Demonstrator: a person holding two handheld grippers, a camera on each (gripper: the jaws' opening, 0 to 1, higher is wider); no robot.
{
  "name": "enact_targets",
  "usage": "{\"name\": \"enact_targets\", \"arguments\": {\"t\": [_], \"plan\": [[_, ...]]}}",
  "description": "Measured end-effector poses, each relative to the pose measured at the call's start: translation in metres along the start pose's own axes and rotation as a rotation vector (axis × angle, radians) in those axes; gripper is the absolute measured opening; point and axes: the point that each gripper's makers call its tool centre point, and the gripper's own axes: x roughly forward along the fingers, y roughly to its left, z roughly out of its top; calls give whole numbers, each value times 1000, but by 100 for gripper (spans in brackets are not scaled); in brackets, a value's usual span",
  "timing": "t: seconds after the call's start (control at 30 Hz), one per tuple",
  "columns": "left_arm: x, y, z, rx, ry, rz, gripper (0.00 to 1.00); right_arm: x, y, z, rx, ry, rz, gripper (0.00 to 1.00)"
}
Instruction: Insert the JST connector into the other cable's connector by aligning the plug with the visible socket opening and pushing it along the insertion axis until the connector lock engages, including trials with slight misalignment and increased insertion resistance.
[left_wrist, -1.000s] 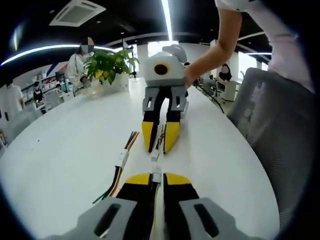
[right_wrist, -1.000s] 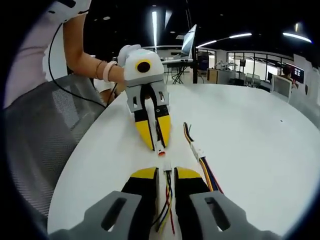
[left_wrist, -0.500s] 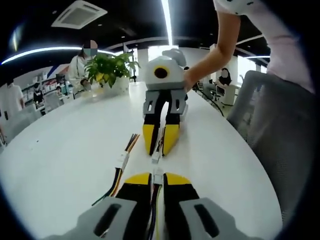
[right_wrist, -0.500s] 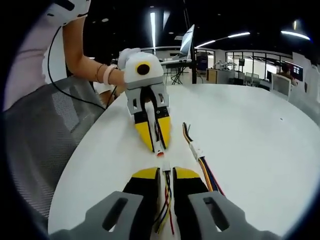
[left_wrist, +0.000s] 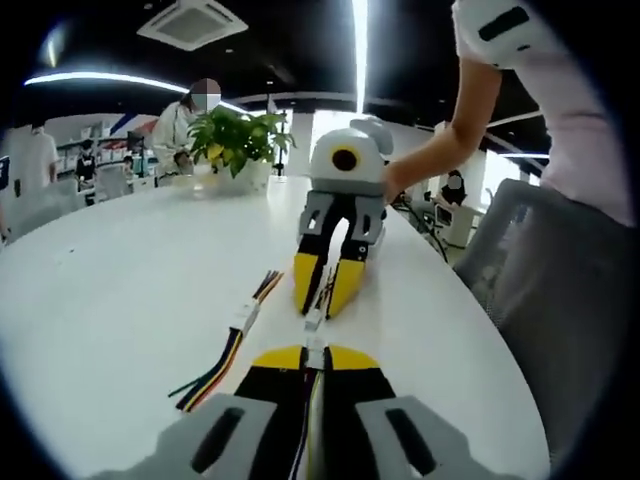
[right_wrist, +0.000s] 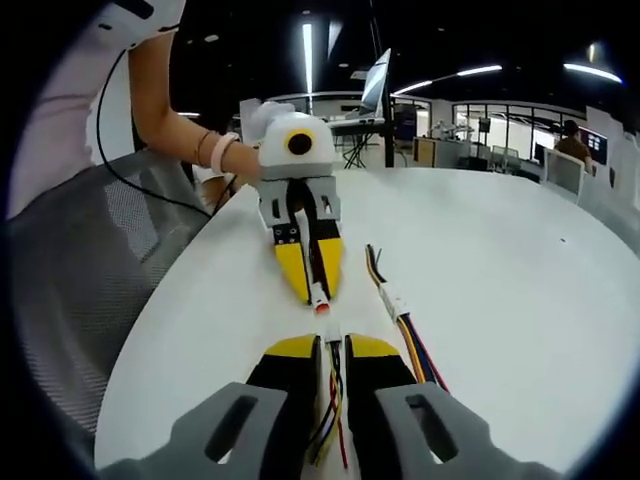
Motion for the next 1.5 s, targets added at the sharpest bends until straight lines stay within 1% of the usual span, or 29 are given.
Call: {"name": "enact_targets", "arguments": {"t": [0.2, 0.33, 0.43, 0.53, 0.63, 0.77, 0.9, 1.07, 1.33, 1.5], "plan": [[1, 1, 0, -40, -8, -6, 0, 1, 0, 0, -35, -1, 5, 5], [1, 1, 1, -48, -11, -8, 0, 1, 1, 0, -20, -7, 15, 4], [2, 1, 1, -70, -15, -11, 0, 1, 1, 1, -14, -12, 19, 4], [2, 1, 2, -79, -9, -12, 0, -1, 0, 9, 2, -40, 21, 4], [2, 1, 3, -72, -5, -13, 0, -4, -2, 16, -5, -46, 18, 4], [1, 0, 9, -57, -1, -20, 0, -6, -2, 21, -29, -16, 38, 4], [0, 0, 14, -38, 15, -28, 0, -9, -5, 24, -55, 17, 56, 4], [-3, 4, 23, -25, 4, -22, 0, -9, -7, 30, -85, 40, 77, 4], [-6, 4, 28, -11, 10, -19, 0, -1, -4, 29, -88, 88, 99, 4], [-6, 4, 29, -10, 13, -21, 0, 0, -4, 31, -92, 94, 108, 4]]}}
